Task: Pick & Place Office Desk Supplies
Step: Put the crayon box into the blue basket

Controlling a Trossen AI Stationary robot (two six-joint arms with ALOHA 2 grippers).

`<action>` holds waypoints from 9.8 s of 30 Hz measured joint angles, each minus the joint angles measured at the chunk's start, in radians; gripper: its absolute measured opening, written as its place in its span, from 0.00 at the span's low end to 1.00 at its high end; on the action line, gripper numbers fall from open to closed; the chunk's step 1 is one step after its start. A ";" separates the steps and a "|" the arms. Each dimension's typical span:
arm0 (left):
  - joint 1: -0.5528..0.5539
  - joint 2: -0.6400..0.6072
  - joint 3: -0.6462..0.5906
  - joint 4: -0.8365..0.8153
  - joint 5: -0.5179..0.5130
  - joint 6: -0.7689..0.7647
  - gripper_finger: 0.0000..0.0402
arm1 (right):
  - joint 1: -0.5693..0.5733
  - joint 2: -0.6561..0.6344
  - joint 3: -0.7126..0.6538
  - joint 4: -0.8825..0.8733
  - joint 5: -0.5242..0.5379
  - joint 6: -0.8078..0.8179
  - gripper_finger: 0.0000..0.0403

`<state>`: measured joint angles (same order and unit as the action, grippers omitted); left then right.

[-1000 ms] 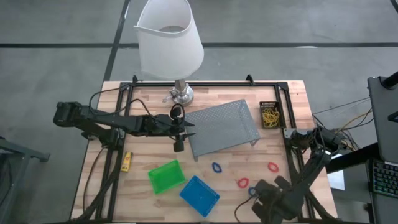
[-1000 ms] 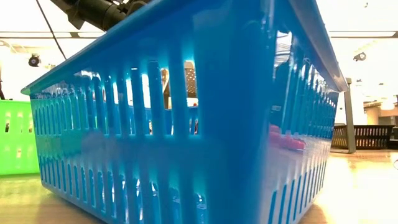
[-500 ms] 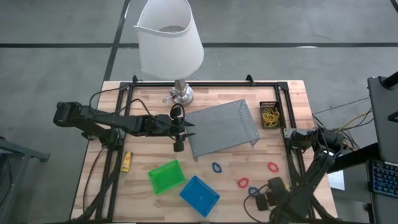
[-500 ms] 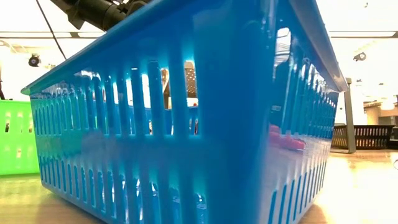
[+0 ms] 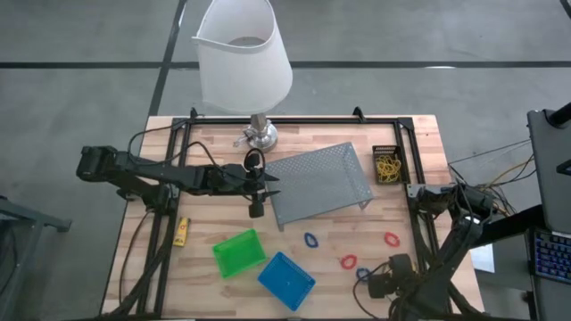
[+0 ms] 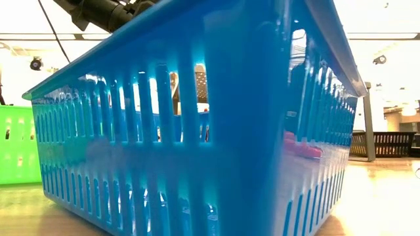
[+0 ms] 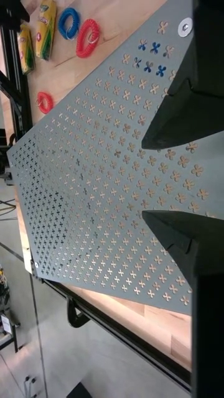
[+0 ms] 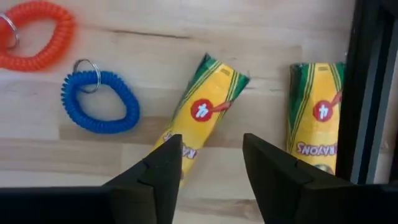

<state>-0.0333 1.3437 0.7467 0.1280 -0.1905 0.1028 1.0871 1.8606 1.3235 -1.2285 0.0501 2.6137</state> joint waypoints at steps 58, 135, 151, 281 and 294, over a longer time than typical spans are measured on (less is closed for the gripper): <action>0.000 0.000 0.000 0.000 0.000 0.000 0.43 | -0.001 0.006 -0.087 0.164 0.058 0.526 0.50; 0.000 0.000 0.000 0.000 0.000 0.000 0.44 | -0.008 0.003 0.053 -0.129 0.802 -0.279 0.27; 0.000 0.000 0.000 0.000 0.000 0.000 0.44 | -0.144 0.002 0.056 0.002 1.153 -0.675 0.21; 0.000 0.000 0.000 -0.029 0.000 0.000 0.44 | -0.557 0.181 0.273 0.733 0.202 -1.571 0.47; 0.000 0.000 0.000 -0.047 0.000 0.000 0.43 | -0.498 0.002 0.280 0.383 0.435 -1.385 0.46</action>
<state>-0.0331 1.3441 0.7471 0.0806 -0.1909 0.1025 0.5890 1.8628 1.6035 -0.8451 0.4852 1.2287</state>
